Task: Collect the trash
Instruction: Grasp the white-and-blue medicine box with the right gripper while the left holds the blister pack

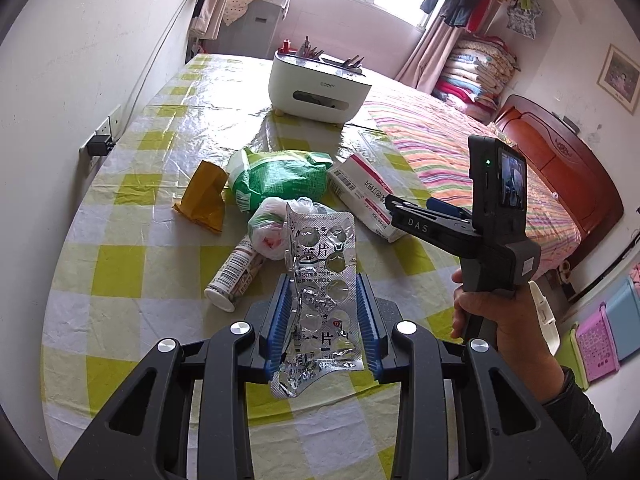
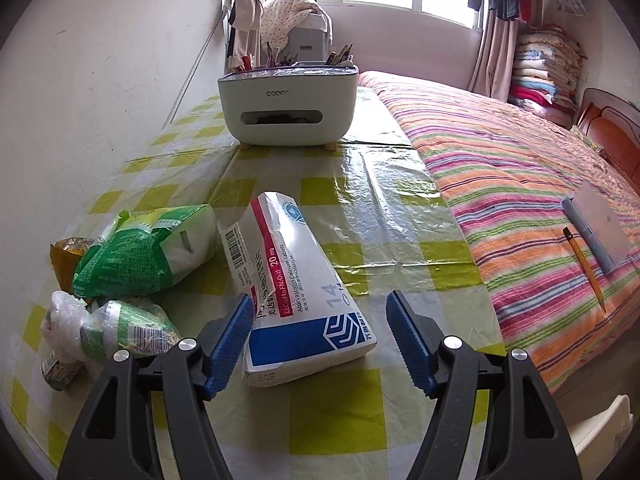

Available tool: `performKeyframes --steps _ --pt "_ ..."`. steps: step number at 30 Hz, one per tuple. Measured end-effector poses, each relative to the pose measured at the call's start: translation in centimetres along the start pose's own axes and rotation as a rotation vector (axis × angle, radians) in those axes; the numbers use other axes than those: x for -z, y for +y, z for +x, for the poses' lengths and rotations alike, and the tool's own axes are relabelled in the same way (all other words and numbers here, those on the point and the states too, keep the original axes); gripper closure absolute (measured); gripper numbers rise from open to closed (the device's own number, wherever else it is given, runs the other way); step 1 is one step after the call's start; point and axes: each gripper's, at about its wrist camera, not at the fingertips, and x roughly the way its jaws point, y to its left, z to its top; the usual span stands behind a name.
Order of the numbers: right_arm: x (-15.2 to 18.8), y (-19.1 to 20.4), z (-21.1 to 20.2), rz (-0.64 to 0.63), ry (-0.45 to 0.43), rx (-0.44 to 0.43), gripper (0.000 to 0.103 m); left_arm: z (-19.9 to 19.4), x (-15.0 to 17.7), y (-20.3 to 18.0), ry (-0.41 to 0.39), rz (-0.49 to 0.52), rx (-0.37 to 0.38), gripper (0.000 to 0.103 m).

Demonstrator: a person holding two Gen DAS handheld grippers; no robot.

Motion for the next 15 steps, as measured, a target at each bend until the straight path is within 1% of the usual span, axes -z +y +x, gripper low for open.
performKeyframes --steps 5,9,13,15 --pt "-1.0 0.3 2.3 -0.046 0.035 0.011 0.033 0.3 -0.5 0.2 -0.004 -0.015 0.023 0.072" --pt "-1.6 0.3 3.3 -0.061 0.046 -0.012 0.033 0.7 -0.6 0.0 -0.008 -0.013 0.035 0.071" --pt "-1.2 0.6 4.6 -0.080 0.113 -0.063 0.033 1.3 -0.6 -0.1 0.007 -0.015 0.026 0.071" --pt "-1.0 0.7 4.4 -0.091 0.093 -0.059 0.035 1.4 -0.7 -0.4 0.005 -0.016 0.026 0.071"
